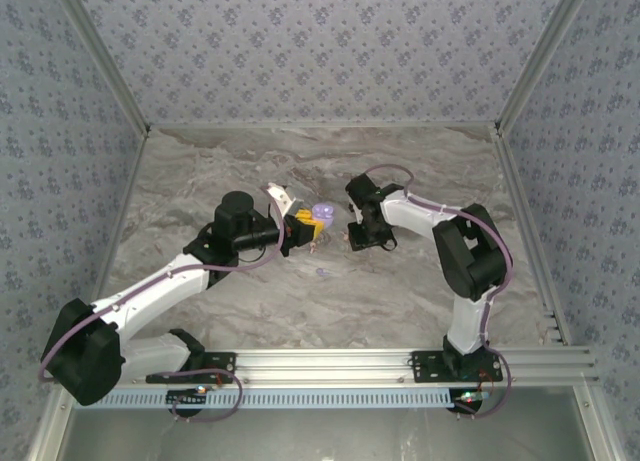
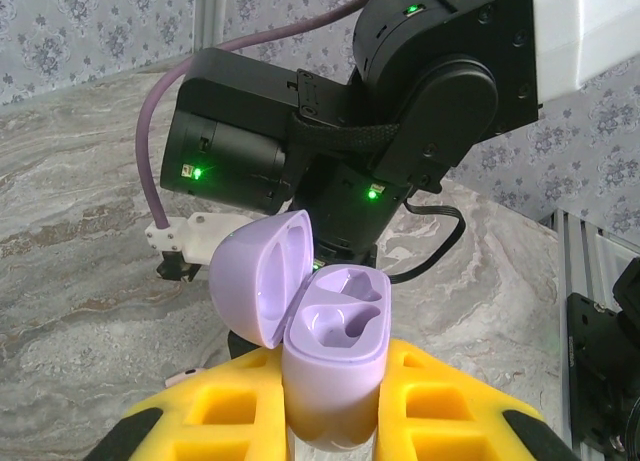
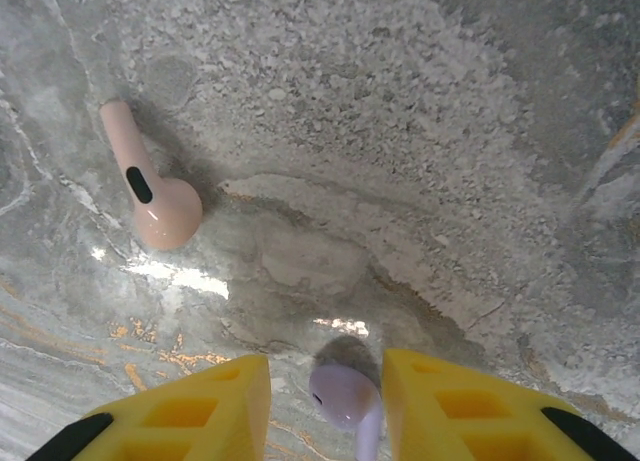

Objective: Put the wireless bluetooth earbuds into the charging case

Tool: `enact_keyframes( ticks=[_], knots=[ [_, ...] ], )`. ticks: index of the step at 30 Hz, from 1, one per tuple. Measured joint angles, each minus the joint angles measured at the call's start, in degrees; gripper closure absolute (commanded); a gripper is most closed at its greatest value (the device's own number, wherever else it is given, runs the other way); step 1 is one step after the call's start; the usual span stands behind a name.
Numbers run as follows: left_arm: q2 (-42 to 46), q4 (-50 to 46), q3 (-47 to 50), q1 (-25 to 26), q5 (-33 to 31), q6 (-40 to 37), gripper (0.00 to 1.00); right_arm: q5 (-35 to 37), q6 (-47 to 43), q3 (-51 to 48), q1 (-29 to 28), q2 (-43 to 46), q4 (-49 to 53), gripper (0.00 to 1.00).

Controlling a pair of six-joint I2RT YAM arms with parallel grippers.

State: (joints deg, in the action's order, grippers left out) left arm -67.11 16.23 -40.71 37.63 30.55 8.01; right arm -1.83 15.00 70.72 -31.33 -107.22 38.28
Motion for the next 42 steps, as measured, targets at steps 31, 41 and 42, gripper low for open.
enact_keyframes(
  ticks=[31,41,42],
  knots=[
    [0.0,-0.1,0.2,0.0,0.0,0.0,0.89,2.6,2.4,1.7,-1.0,-2.3,2.3,0.67],
    [0.0,0.0,0.2,0.0,0.0,0.0,0.89,2.8,2.4,1.8,-1.1,-2.3,2.5,0.69],
    [0.0,0.0,0.2,0.0,0.0,0.0,0.89,3.0,2.4,1.8,-1.1,-2.3,2.5,0.70]
  ],
)
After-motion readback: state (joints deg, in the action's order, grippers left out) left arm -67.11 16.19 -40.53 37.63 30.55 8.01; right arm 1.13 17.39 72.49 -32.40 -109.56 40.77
